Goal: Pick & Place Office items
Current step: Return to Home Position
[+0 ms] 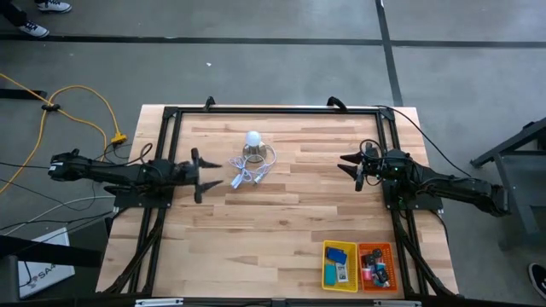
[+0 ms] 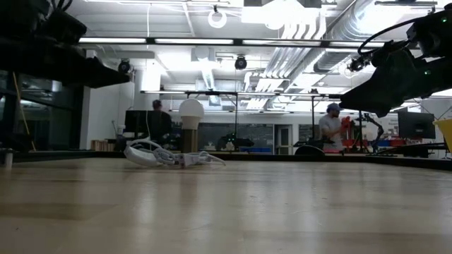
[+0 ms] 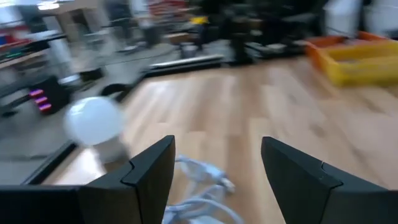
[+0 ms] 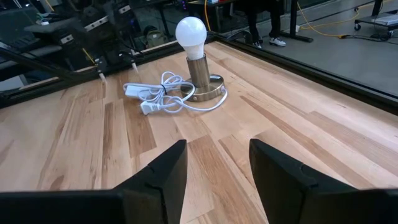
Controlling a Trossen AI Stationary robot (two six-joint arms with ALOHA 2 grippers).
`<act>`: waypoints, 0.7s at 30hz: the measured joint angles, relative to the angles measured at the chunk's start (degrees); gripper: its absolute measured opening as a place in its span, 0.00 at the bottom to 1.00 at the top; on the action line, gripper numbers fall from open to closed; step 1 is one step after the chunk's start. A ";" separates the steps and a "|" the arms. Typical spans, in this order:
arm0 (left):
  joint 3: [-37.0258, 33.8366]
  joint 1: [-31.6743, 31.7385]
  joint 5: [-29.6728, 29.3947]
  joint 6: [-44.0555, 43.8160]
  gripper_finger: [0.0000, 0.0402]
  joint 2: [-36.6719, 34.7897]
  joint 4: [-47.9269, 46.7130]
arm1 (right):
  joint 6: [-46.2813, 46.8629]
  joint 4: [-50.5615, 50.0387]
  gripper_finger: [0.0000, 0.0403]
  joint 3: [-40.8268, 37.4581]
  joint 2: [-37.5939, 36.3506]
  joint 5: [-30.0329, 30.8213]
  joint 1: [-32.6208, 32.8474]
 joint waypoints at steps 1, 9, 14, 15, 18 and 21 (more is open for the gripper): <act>0.00 0.00 1.96 0.80 0.57 0.00 -0.50 | 0.00 0.00 0.40 0.01 0.00 0.00 -0.02; 0.00 -0.02 9.59 -0.98 0.57 0.00 -6.82 | 0.00 0.00 0.40 -0.01 0.00 0.00 -0.02; 0.00 -0.02 9.57 -2.20 0.57 0.00 -10.59 | 0.00 0.00 0.40 0.00 0.00 0.00 -0.02; 0.00 -0.02 9.57 -2.23 0.57 0.00 -11.62 | 0.00 0.02 0.40 0.00 0.00 0.00 -0.02; 0.00 -0.02 9.62 -2.16 0.57 0.02 -12.23 | 0.00 0.04 0.40 -0.01 0.00 0.00 -0.02; 0.00 -0.02 9.64 -2.07 0.57 0.00 -12.08 | 0.00 0.12 0.40 -0.01 0.00 0.02 -0.01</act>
